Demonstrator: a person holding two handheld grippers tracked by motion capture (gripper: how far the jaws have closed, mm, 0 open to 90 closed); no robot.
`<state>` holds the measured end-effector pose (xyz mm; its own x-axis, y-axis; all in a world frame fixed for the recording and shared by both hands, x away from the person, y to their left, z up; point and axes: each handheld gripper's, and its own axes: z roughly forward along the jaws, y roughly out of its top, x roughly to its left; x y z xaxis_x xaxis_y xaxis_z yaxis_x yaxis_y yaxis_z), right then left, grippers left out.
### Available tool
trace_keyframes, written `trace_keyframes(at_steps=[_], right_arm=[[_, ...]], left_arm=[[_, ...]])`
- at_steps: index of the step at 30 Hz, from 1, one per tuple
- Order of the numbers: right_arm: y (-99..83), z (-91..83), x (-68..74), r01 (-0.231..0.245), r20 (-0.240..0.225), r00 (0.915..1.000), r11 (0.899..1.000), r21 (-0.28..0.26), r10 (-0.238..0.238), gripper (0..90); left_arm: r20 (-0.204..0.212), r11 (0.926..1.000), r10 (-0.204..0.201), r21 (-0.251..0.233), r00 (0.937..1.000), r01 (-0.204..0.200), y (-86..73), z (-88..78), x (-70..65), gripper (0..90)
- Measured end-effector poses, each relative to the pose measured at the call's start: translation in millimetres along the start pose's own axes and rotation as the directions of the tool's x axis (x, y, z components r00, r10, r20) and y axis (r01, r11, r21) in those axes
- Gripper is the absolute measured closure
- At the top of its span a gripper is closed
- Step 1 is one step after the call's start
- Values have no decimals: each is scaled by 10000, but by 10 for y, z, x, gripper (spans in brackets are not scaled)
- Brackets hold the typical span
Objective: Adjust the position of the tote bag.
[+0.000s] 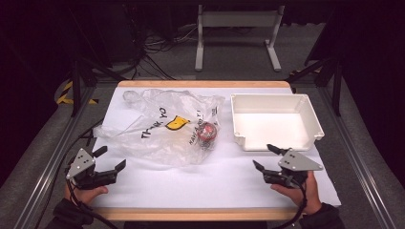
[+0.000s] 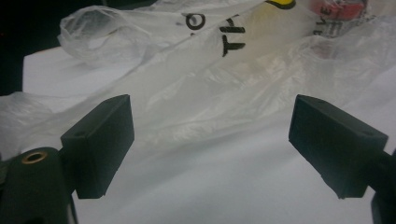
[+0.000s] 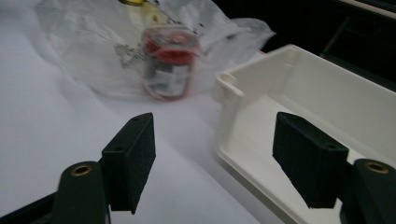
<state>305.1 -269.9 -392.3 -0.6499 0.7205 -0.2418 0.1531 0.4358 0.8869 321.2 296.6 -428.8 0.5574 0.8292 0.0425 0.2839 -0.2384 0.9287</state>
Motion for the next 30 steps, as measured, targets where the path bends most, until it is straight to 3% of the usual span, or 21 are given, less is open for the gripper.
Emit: trace_keyframes(at_steps=[2,4,6,8,9,10,13,15,17,21,23,25,27,30], right_arm=[[140,117,156,365,-550,9978,9993,-85,-370,327],[223,251,289,552,-1107,9924,9984,73,-541,334],[263,331,345,504,-1335,9898,9987,69,-491,337],[374,533,477,177,-1863,9823,9997,-137,-199,341],[442,706,600,338,-2129,9764,9994,-94,-350,327],[442,706,600,338,-2129,9764,9994,-94,-350,327],[477,966,763,519,-2362,9704,9987,9,-502,296],[469,1134,851,818,-2204,9726,9963,245,-745,279],[462,1243,895,885,-2205,9722,9955,331,-791,287],[466,1369,942,968,-2161,9727,9943,454,-848,345],[463,1424,961,1067,-2004,9753,9926,576,-932,426],[454,1469,957,1089,-2035,9748,9912,749,-917,513],[428,1491,938,1142,-2028,9750,9876,1080,-906,655],[415,1475,916,1143,-2023,9752,9869,1140,-895,725]], left_arm=[[-358,9995,-141,-278,9993,131,41,-25,61,176],[-418,9984,-462,-340,9981,448,77,-31,135,174],[-364,9971,-683,-372,9970,669,90,-21,182,166],[-263,9952,-950,-246,9951,944,103,23,236,158],[-284,9949,-1006,-102,9945,1004,107,63,258,155],[-279,9948,-1020,18,9944,1021,107,102,272,155],[-10,9934,-1073,402,9942,1072,101,245,294,175],[-157,9958,-671,613,9976,679,111,319,266,219],[-12,9949,-688,738,9976,687,122,380,255,225],[-164,9932,-417,1084,9990,432,124,452,247,260],[-343,9895,-232,1416,9991,278,123,473,252,346],[-245,9843,-46,1762,9997,89,108,488,247,477],[-166,9787,172,2051,9997,-134,88,476,252,661],[-97,9775,197,2101,9998,-172,80,447,269,799]])
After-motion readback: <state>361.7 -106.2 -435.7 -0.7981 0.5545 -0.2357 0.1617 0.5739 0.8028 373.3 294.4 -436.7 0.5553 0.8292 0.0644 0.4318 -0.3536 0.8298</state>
